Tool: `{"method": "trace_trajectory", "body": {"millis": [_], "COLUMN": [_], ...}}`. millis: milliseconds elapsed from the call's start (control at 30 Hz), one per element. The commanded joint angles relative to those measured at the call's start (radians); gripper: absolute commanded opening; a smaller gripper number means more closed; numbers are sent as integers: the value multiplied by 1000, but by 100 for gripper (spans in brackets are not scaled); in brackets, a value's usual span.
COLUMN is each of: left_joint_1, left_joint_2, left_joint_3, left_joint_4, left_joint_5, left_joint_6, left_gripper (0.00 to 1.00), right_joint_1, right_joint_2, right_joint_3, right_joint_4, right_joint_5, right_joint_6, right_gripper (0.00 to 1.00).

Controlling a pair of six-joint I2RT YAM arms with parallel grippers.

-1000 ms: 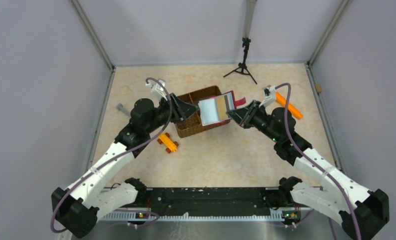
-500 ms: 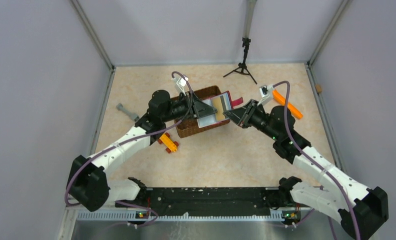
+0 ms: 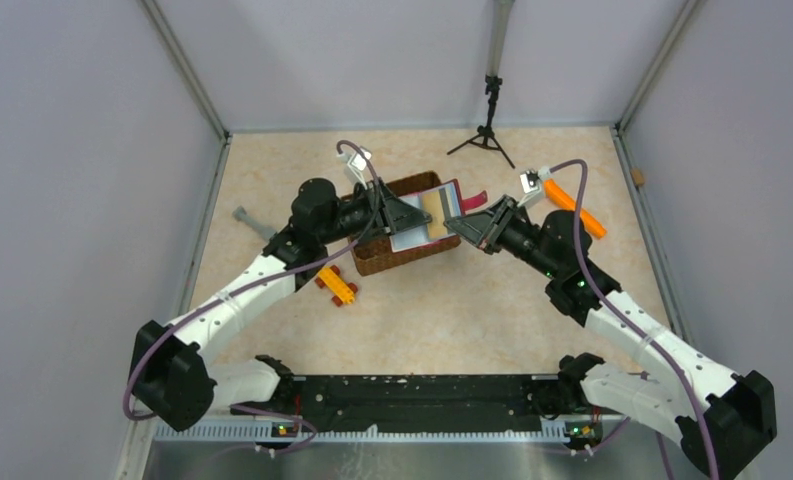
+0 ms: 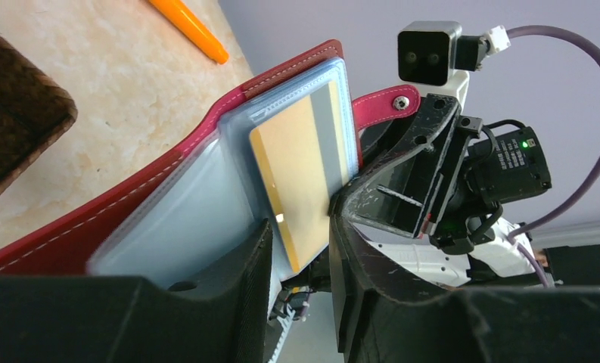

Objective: Take the credit cards out of the card holder
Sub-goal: Remove the credit card from the card holder.

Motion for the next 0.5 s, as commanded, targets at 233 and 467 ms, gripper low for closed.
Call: {"method": "trace_trajectory", "body": {"millis": [233, 467], "left_joint_1": [4, 32], "left_joint_2": [-13, 25], "left_joint_3": [11, -64], "left_joint_4": [62, 393], "left_joint_5": [31, 129], "left_joint_6": [-34, -245], "left_gripper": [38, 15], "right_joint_1": [-2, -3], "right_joint_2": [-13, -2], "right_joint_3": [33, 30], "right_joint_4": [171, 203], "right_joint_5": [-65, -95], "right_joint_6": [79, 114], "right_gripper": [0, 0]}}
